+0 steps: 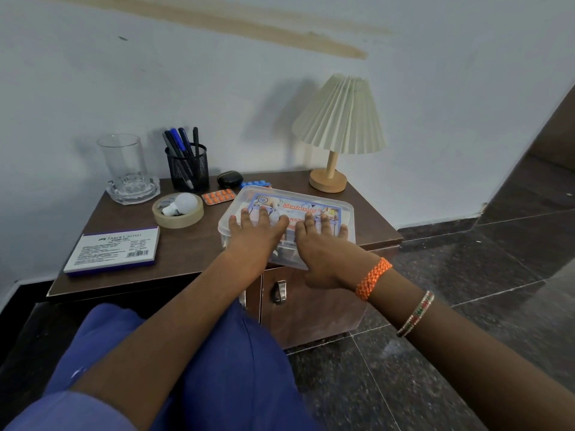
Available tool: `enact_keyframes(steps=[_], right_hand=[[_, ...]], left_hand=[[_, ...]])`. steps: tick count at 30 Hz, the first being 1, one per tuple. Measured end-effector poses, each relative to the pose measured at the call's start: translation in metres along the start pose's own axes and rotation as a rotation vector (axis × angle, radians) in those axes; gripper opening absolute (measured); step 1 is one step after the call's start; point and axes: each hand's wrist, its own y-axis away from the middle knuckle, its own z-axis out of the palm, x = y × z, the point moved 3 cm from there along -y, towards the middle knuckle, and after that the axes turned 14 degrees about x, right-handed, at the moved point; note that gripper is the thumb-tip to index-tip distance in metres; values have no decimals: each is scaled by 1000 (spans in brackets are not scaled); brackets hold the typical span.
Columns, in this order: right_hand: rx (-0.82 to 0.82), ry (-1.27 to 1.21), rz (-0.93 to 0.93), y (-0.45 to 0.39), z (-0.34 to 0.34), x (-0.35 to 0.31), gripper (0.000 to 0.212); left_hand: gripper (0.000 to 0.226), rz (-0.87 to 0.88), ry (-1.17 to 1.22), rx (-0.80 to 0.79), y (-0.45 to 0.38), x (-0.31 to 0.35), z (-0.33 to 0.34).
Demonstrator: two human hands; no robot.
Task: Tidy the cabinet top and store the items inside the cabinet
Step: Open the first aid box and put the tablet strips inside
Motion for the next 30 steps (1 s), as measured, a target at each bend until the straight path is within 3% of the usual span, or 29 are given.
enact_keyframes(steps=[4,7,11,16,18,21,24,27,30], right_hand=[[-13,-20,15,-2,-3,-5,100],[40,25,43,-2,1,-7,91],[57,1,0,2,-13,-3,78],[263,-8,-116,11,-56,-3,29],[329,-24,-111,9,-73,0,17],[448,-124,-37,-1,-94,12,42],[583,-120,5,-13,-109,21,73],[695,31,52,-30,-110,30,74],[796,83,90,-48,-104,41,69]], left_hand=[[81,20,34,-51,2,-3,-9],[77,59,63,-53,3,-7,-14],[67,172,97,116,5,-20,-30],[68,126,350,367,15,-46,-49],[67,97,327,483,14,-53,-54],[77,-13,239,587,10,-64,-55],[95,-90,279,570,6,-66,-49],[103,-111,310,500,1,-58,-43],[92,-74,273,327,-6,-51,-30]])
